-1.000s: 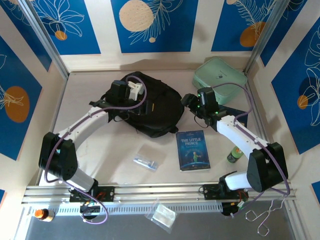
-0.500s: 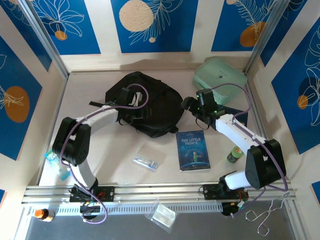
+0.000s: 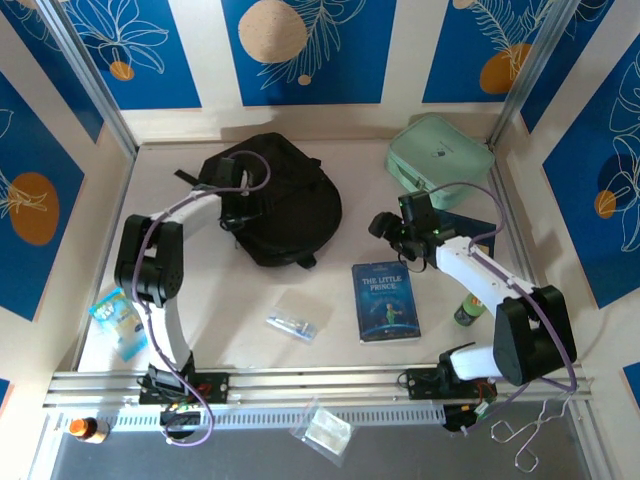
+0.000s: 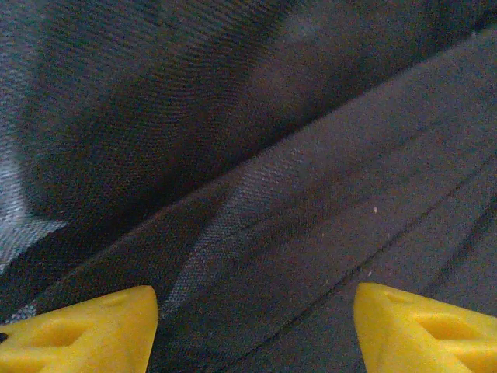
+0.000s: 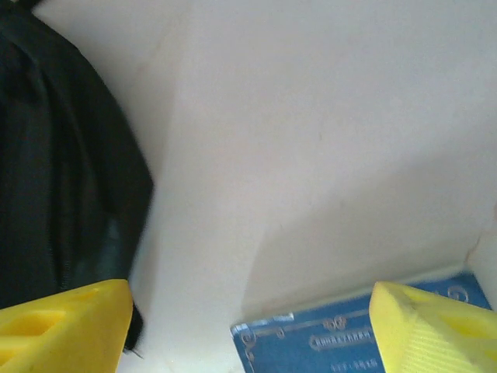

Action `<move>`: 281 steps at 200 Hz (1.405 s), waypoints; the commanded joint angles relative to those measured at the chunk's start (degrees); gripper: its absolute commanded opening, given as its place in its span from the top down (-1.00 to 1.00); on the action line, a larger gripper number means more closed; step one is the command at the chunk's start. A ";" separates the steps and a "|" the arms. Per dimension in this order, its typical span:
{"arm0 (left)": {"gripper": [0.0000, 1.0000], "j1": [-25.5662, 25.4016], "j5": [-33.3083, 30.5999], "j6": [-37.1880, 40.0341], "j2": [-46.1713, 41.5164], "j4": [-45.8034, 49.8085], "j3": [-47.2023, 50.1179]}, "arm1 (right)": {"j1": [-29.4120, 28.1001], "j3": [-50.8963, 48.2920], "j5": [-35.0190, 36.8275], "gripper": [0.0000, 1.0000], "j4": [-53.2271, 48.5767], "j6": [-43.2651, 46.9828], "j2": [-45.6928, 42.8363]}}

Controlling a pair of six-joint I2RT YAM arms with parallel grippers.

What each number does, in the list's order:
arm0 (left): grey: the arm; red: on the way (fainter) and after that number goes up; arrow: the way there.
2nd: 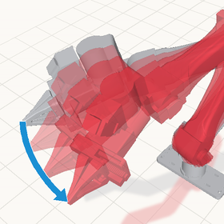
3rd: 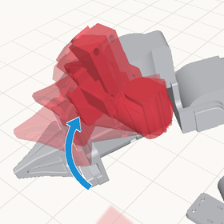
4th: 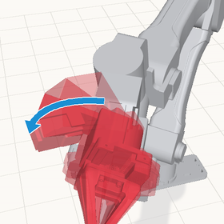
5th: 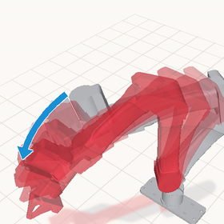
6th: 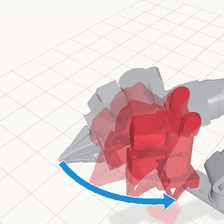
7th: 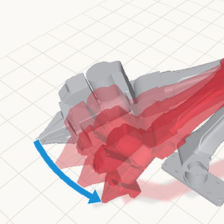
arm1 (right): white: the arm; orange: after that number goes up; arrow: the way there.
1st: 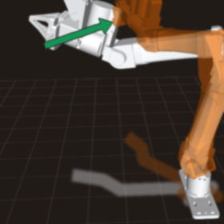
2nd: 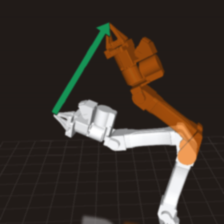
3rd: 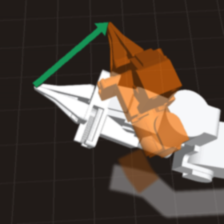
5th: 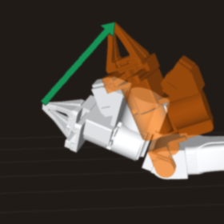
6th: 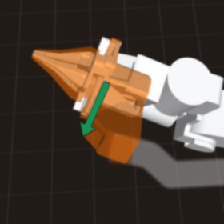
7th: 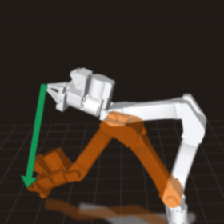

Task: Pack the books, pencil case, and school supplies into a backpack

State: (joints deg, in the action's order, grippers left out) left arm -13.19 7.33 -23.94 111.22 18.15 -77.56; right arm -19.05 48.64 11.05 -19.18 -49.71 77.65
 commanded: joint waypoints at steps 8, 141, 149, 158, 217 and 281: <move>-0.40 0.63 -0.05 1.05 -0.32 3.49 -3.43 | -0.61 -2.61 -7.81 -0.59 -2.97 -1.31 -0.45; -1.00 -6.12 14.54 -11.06 -14.80 -4.60 4.18 | 1.26 1.69 -9.11 -0.56 5.22 -5.40 17.72; -1.00 -7.63 15.10 -11.41 -14.51 -4.63 4.02 | 2.07 2.72 -10.26 -0.55 6.19 -5.69 19.29; -0.98 -9.54 15.21 -11.68 -14.12 -4.69 3.82 | 2.81 3.86 -11.35 -0.54 7.47 -5.78 20.80; -0.91 -23.28 11.22 -14.43 -9.10 -5.84 0.78 | 6.00 11.99 -13.11 -0.47 6.78 -4.15 23.75; -0.79 -32.82 2.51 -21.56 -2.34 -11.14 -0.40 | 10.66 5.57 -7.65 -0.31 -0.98 4.62 12.39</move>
State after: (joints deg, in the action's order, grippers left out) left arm -43.92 15.27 -41.19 107.07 10.59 -76.77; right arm -10.04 56.86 0.49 -14.52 -50.41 94.00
